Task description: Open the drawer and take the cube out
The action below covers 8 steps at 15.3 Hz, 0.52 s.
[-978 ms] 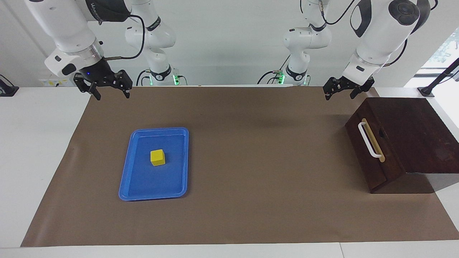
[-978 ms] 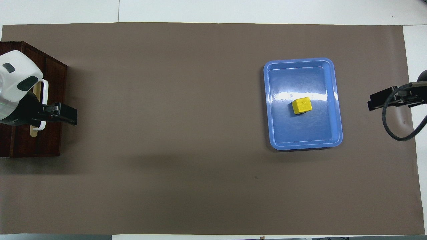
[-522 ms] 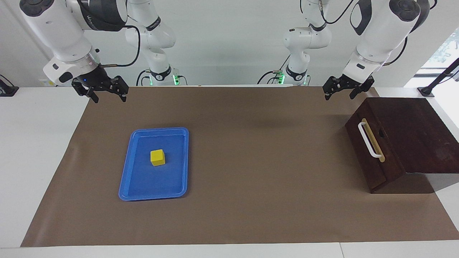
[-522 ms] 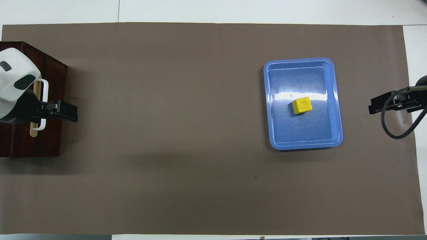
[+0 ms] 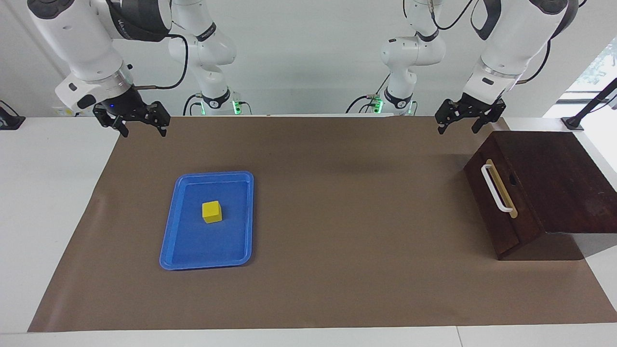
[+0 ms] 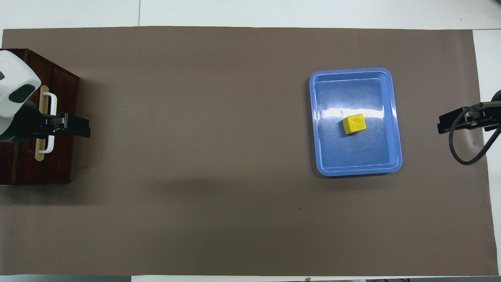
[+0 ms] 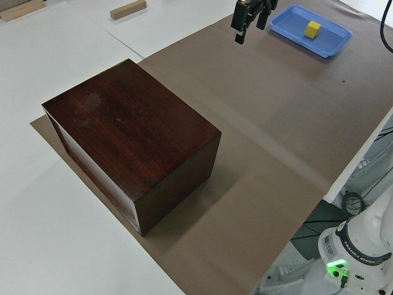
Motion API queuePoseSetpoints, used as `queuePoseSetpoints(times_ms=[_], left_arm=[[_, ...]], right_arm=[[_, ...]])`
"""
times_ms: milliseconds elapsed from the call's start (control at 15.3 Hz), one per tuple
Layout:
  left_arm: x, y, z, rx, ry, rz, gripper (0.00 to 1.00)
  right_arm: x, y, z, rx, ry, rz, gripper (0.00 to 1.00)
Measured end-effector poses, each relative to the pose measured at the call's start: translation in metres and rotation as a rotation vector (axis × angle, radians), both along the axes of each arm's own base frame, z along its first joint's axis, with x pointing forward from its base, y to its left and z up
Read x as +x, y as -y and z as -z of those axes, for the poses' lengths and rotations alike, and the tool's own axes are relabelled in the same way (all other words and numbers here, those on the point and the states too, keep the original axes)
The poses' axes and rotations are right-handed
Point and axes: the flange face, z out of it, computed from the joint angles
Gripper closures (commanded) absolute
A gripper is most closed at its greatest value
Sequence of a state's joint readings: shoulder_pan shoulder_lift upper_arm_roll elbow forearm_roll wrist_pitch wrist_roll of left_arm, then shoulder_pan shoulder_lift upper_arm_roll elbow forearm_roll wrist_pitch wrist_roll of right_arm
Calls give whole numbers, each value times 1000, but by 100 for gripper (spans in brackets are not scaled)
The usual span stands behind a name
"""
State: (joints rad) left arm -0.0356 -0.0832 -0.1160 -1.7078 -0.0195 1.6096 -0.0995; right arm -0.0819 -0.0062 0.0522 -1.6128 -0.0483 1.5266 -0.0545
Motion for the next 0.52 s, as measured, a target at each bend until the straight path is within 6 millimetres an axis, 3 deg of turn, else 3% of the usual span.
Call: queuePoseSetpoints(times_ms=[522], left_arm=[[-1, 0, -1, 0, 1, 0, 0]], right_arm=[[0, -4, -3, -5, 7, -9, 0]])
